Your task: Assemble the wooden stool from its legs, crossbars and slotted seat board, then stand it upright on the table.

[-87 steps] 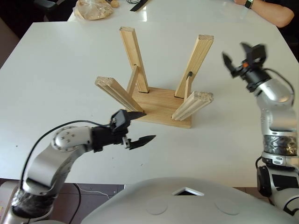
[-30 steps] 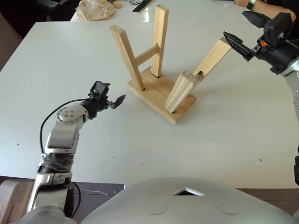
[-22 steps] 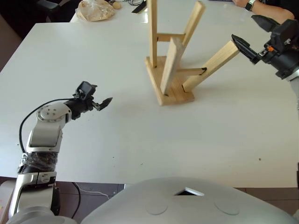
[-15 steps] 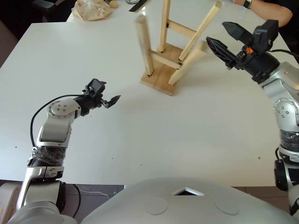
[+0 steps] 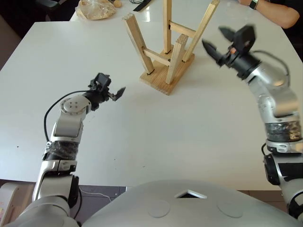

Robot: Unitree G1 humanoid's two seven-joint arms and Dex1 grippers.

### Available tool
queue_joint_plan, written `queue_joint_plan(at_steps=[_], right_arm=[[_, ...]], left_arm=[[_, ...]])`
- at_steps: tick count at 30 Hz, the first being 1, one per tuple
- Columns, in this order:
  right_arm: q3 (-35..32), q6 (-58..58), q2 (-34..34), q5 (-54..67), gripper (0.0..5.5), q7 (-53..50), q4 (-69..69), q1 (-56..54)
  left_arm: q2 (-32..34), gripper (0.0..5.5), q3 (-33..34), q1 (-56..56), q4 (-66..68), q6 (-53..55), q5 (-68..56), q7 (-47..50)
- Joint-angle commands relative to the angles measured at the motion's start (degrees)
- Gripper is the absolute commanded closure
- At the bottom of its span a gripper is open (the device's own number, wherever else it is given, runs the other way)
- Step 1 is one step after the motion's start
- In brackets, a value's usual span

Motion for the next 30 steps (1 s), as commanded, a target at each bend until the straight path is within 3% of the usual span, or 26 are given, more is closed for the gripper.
queue_joint_plan(at_steps=[1, 9, 13, 20, 25, 30], right_arm=[[2.05, -4.59, 5.09, -7.75, 2.2, -4.55, 7.94, -0.18], [5.55, -13.93, 19.29, -13.68, 2.2, -6.07, 20.98, -8.21], [5.61, -17.82, 24.14, -14.87, 2.2, -6.5, 27.62, -12.03], [9.64, -21.24, 23.43, -17.99, 2.2, 0.99, 25.69, -6.67], [12.69, -19.51, 24.93, -15.59, 2.2, 7.89, 16.51, -2.92], [9.79, -16.3, 21.27, -16.5, 2.2, 7.87, 12.18, -2.28]], left_arm=[[-4.94, 1.21, -4.29, -3.52, -0.69, -1.32, 2.09, 0.98], [-8.05, 1.21, -3.2, -15.8, 24.1, -10.69, 6.76, 9.49], [-7.46, 1.21, -1.62, -14.73, 26.51, -12.89, 6.38, 10.04], [-6.13, 1.21, 0.47, -9.54, 26.99, -13.78, 6.67, 11.77], [-7.14, 1.21, 0.43, -7.61, 24.62, -13.11, 6.58, 11.82], [-7.8, 1.21, 0.71, -6.17, 21.09, -11.7, 6.09, 11.83]])
